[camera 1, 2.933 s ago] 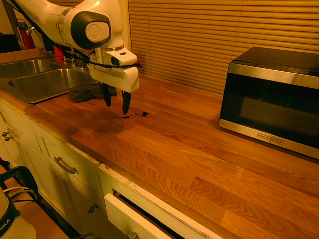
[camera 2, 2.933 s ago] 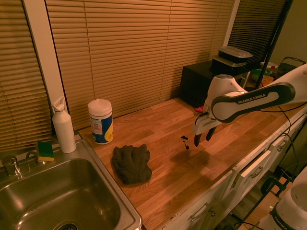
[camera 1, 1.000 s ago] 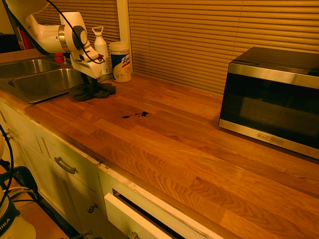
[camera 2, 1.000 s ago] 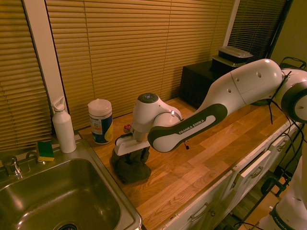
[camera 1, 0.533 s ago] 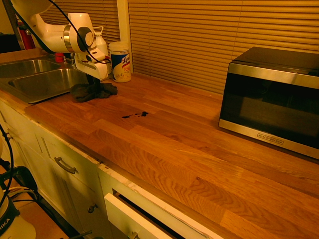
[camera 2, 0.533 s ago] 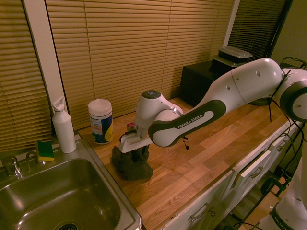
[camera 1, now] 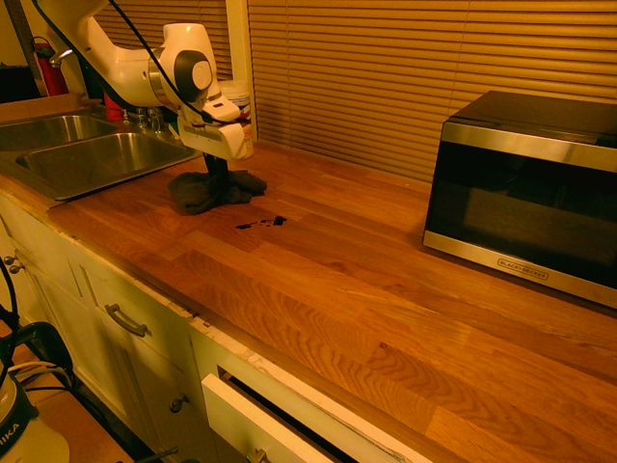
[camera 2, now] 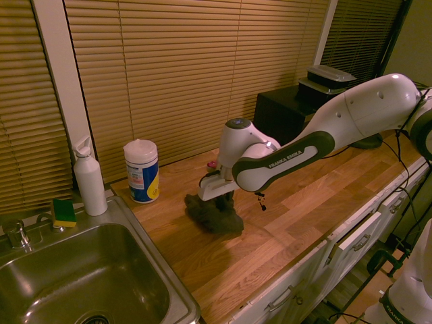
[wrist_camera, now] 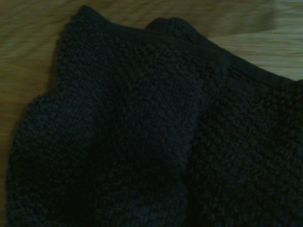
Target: Clear the spill
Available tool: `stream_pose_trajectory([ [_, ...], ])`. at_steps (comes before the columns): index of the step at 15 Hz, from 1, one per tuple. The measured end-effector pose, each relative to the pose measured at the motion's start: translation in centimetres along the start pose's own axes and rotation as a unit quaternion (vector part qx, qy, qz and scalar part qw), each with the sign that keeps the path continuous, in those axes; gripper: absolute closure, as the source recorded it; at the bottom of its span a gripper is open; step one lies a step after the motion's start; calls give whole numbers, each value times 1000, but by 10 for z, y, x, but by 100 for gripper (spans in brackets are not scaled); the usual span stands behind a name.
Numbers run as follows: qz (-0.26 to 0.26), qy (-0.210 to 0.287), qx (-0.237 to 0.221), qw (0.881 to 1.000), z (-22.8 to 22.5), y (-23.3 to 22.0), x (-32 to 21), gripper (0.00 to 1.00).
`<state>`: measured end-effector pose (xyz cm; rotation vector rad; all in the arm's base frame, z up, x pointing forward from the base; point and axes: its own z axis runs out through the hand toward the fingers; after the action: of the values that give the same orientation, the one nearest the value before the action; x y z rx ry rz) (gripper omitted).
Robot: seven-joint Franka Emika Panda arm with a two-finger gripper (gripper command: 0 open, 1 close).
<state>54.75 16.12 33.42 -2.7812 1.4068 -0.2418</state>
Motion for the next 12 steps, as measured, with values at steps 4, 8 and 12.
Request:
stream_pose_trajectory([
  [4, 27, 6, 16, 999, 5, 44, 42, 100],
  [8, 65, 10, 17, 998, 8, 98, 86, 100],
  [12, 111, 19, 17, 993, 12, 152, 137, 100],
])
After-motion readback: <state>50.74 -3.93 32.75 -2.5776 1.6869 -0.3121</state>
